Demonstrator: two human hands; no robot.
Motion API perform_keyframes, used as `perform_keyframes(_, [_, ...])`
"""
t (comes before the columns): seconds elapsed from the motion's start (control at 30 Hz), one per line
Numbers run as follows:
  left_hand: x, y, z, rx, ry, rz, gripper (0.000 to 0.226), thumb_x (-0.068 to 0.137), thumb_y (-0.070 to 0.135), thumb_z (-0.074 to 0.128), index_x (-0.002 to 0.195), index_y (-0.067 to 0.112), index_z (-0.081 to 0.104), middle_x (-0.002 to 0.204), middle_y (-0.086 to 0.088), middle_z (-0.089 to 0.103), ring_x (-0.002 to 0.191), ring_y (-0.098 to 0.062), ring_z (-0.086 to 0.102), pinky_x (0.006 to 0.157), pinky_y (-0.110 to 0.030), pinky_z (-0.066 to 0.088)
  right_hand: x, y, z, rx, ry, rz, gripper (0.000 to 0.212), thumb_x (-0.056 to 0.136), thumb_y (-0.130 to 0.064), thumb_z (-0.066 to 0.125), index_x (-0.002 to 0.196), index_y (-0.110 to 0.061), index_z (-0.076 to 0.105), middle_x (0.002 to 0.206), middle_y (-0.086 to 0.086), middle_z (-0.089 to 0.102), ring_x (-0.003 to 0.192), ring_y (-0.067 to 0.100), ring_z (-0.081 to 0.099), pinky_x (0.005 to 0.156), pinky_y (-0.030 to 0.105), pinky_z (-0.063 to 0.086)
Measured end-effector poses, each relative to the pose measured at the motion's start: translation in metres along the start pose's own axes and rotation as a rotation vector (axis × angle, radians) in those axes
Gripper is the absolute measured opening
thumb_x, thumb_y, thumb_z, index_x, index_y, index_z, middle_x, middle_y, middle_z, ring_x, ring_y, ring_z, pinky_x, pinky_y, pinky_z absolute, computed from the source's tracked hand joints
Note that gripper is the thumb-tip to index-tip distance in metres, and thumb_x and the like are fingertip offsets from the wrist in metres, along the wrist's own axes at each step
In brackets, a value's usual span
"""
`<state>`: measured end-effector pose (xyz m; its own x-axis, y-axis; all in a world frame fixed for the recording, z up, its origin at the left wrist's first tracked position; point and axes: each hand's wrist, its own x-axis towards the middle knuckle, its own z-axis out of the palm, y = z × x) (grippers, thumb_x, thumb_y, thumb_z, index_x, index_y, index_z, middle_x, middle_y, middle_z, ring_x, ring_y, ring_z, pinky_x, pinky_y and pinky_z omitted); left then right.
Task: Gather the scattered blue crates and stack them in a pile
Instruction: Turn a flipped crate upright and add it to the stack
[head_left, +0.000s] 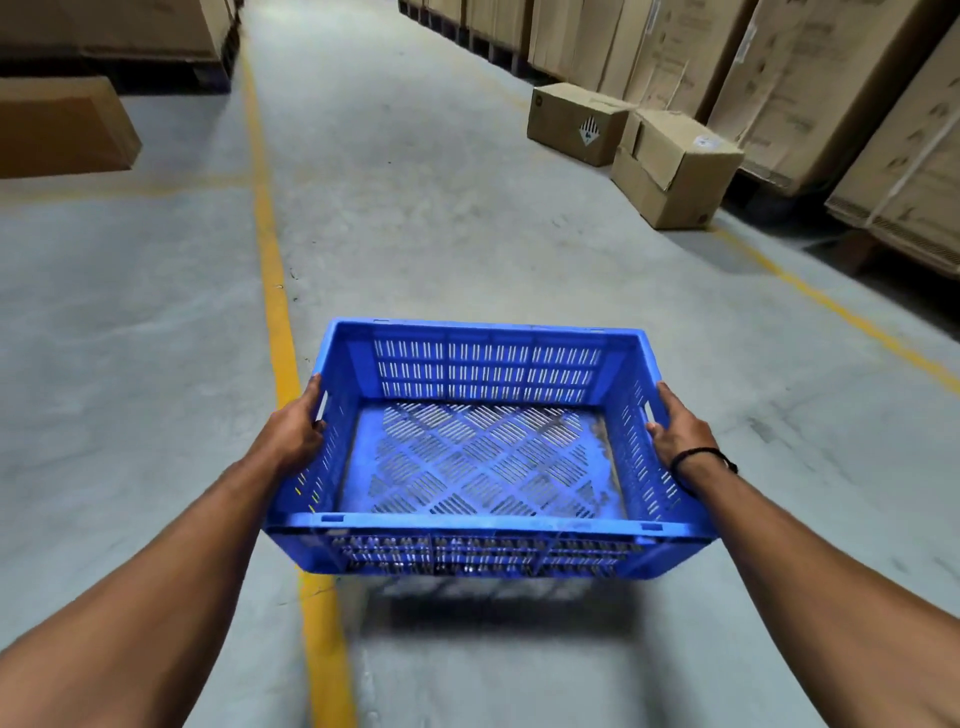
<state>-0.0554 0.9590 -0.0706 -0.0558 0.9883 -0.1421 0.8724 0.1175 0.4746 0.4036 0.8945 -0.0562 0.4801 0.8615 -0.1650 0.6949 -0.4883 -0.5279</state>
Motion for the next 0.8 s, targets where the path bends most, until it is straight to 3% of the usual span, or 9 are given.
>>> perform_keyframes(0.23, [-0.034,0.119,-0.185,-0.008,0.038,0.063,0.068,0.092,0.009,0.047,0.150,0.026,0.016,0.139,-0.023,0.046,0.121,-0.042,0.049,0.091,-0.037,0.041,-0.053,-0.091,-0.182,0.062,0.055,0.031,0.062,0.093,-0.017,0.054,0.148,-0.029,0.027,0.138,0.022,0.049,0.123,0.038,0.049,0.100,0.038,0.038])
perform_keyframes(0.47, [-0.087,0.247,-0.361,0.004,-0.026,0.117,0.072,0.089,0.005,0.047,0.150,0.024,0.014,0.138,-0.021,0.049,0.119,-0.038,0.052,0.088,-0.035,0.042,-0.115,-0.163,-0.381,0.061,0.097,0.060,0.062,0.093,-0.014,0.055,0.147,-0.026,0.028,0.143,0.016,0.045,0.128,0.035,0.046,0.104,0.036,0.036])
perform_keyframes(0.57, [-0.112,0.288,-0.419,0.000,-0.068,0.161,0.071,0.090,0.007,0.047,0.150,0.023,0.015,0.144,-0.015,0.044,0.126,-0.034,0.048,0.095,-0.033,0.041,-0.140,-0.179,-0.450,0.060,0.092,0.076,0.063,0.092,-0.014,0.056,0.147,-0.026,0.028,0.146,0.013,0.043,0.130,0.034,0.044,0.106,0.036,0.034])
perform_keyframes(0.8, [-0.162,0.358,-0.499,0.059,-0.114,0.226,0.071,0.089,0.010,0.049,0.150,0.024,0.016,0.135,-0.018,0.052,0.120,-0.034,0.053,0.091,-0.033,0.043,-0.205,-0.184,-0.559,0.030,0.114,0.121,0.065,0.091,-0.016,0.058,0.148,-0.023,0.028,0.144,0.013,0.045,0.128,0.032,0.047,0.104,0.034,0.037])
